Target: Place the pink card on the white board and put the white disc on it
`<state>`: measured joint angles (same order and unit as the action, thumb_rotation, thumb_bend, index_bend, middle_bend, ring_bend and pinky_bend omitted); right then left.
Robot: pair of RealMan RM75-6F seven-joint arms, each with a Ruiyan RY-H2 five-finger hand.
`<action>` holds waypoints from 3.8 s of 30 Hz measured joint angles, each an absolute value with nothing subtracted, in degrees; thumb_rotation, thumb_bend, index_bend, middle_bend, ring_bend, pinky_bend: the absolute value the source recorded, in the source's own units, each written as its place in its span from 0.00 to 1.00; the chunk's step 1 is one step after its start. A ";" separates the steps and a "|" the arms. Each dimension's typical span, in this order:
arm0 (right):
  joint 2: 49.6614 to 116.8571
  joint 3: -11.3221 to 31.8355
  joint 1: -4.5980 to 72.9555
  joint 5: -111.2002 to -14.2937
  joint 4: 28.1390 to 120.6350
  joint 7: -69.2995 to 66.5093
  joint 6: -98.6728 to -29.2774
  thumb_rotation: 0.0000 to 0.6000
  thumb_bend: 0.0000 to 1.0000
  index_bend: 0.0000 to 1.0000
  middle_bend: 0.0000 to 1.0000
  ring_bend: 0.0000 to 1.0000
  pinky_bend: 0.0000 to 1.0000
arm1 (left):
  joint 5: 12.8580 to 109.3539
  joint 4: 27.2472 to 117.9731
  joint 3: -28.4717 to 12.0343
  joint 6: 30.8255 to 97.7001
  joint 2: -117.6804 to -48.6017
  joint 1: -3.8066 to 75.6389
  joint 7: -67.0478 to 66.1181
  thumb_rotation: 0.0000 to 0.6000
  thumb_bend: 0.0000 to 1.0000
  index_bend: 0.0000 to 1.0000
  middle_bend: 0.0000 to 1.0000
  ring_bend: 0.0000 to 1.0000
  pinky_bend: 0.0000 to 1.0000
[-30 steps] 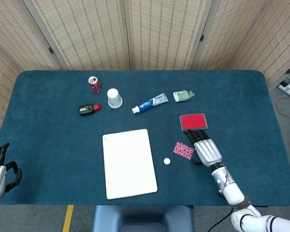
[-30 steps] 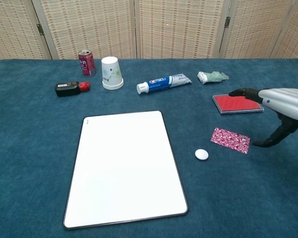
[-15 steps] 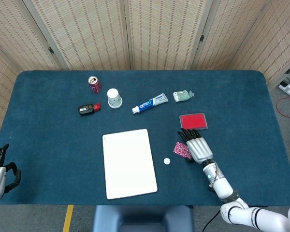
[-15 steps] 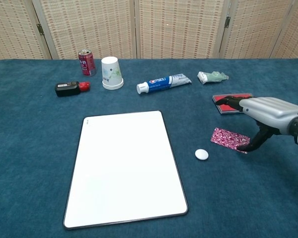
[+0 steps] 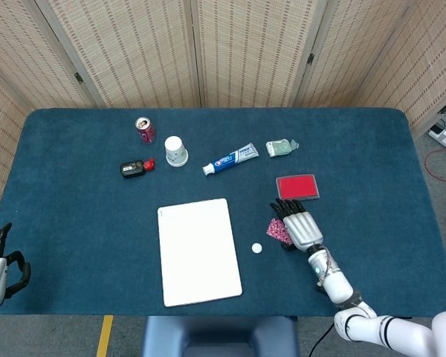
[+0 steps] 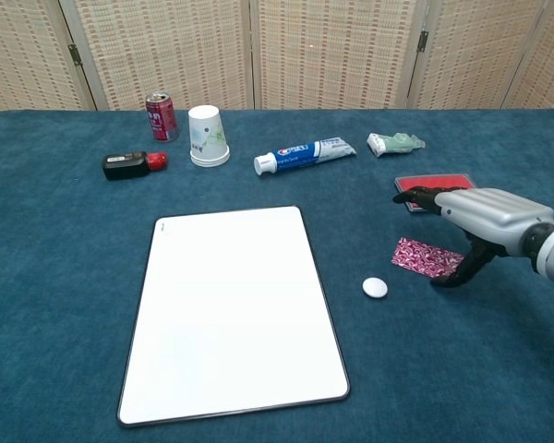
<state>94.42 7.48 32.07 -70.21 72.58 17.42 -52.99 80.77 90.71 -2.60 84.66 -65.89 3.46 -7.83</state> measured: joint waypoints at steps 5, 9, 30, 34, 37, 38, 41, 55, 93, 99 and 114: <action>94.76 7.44 32.35 -69.56 71.57 17.56 -52.81 1.00 0.23 0.00 0.04 0.03 0.05 | 80.82 90.43 -2.56 84.62 -66.05 3.37 -7.55 1.00 0.16 0.09 0.05 0.06 0.00; 94.79 7.56 32.49 -69.10 70.95 17.53 -52.84 1.00 0.23 0.00 0.04 0.03 0.05 | 80.80 90.31 -2.55 84.49 -66.16 3.38 -7.61 1.00 0.16 0.09 0.05 0.06 0.00; 91.43 8.38 32.36 -65.42 71.26 18.28 -52.49 1.00 0.23 0.02 0.07 0.08 0.06 | 80.92 90.50 -2.73 84.21 -66.15 3.61 -7.89 1.00 0.16 0.10 0.05 0.06 0.00; 89.15 8.38 32.08 -65.06 75.16 18.67 -52.88 1.00 0.23 0.11 0.07 0.07 0.06 | 80.94 90.35 -2.75 84.19 -66.16 3.60 -7.69 1.00 0.16 0.10 0.05 0.06 0.00; 87.54 8.32 31.95 -64.46 78.15 19.77 -53.26 1.00 0.23 0.19 0.07 0.06 0.06 | 81.07 90.23 -2.71 84.07 -66.26 3.68 -7.58 1.00 0.16 0.10 0.05 0.06 0.00; 87.09 8.26 31.97 -64.02 79.15 20.43 -53.27 1.00 0.23 0.21 0.07 0.06 0.06 | 81.17 90.20 -2.72 84.09 -66.30 3.71 -7.50 1.00 0.16 0.10 0.05 0.06 0.00; 86.61 8.17 32.26 -62.39 80.55 22.16 -53.05 1.00 0.23 0.28 0.07 0.05 0.06 | 81.40 90.05 -2.67 84.18 -66.43 3.71 -7.25 1.00 0.16 0.10 0.05 0.06 0.00; 88.93 8.62 35.08 -55.44 78.27 25.40 -50.74 1.00 0.23 0.30 0.07 0.05 0.06 | 81.17 89.24 -2.38 83.94 -66.47 3.37 -6.36 1.00 0.15 0.11 0.05 0.06 0.00; 91.09 7.63 37.89 -49.90 74.26 26.56 -49.26 1.00 0.23 0.39 0.10 0.07 0.06 | 80.92 87.91 -2.31 83.18 -66.98 3.42 -5.54 1.00 0.16 0.11 0.05 0.06 0.00; 90.86 7.27 37.67 -50.24 74.48 25.98 -49.45 1.00 0.23 0.41 0.11 0.07 0.06 | 81.07 88.10 -2.30 83.30 -66.92 3.41 -5.66 1.00 0.16 0.11 0.05 0.06 0.00; 86.37 7.09 36.35 -54.52 81.98 23.75 -52.62 1.00 0.23 0.42 0.12 0.08 0.06 | 81.06 88.26 -2.41 83.78 -66.70 3.16 -5.56 1.00 0.16 0.11 0.05 0.06 0.00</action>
